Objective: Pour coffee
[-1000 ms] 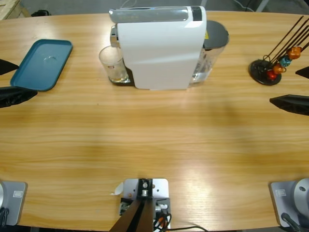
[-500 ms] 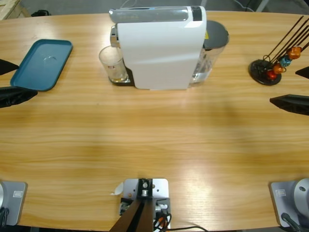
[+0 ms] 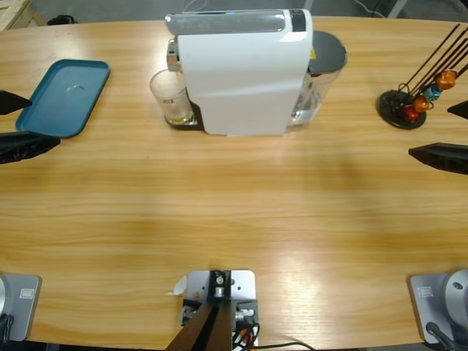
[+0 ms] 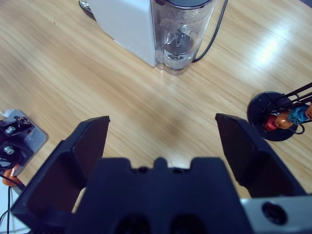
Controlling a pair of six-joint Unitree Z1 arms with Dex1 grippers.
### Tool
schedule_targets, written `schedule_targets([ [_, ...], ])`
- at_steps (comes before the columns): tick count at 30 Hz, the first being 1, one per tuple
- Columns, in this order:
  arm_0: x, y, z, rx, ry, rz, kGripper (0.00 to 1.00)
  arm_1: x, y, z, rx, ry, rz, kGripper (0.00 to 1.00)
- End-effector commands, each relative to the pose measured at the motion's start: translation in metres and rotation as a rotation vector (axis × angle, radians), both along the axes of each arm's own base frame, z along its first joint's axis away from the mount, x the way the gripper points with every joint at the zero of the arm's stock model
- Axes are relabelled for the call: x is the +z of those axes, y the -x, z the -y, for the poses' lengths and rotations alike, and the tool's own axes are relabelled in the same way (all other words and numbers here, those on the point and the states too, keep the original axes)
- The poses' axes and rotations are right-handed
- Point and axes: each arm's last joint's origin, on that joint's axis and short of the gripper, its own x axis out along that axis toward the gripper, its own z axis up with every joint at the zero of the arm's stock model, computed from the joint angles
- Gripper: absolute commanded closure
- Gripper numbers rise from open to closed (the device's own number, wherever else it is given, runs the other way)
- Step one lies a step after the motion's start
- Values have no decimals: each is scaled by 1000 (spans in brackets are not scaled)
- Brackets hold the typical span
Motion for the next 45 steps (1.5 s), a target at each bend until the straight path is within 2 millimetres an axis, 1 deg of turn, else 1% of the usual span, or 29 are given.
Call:
schedule_targets([
  [1, -12, -5, 2, 1, -12, -49, 16, -10, 1, 0, 10, 31, -6, 36],
  [33, -11, -3, 1, 0, -9, -42, 17, -9, 2, 1, 11, 31, -3, 41],
  [37, -10, -2, 1, -4, -6, -40, 16, -9, 3, 2, 8, 32, 2, 34],
  [42, -11, -2, 1, -4, -7, -42, 16, -9, 3, 2, 3, 36, 4, 0],
  [45, -11, -2, 1, -4, -8, -43, 13, -10, 3, 2, 2, 38, 3, 0],
])
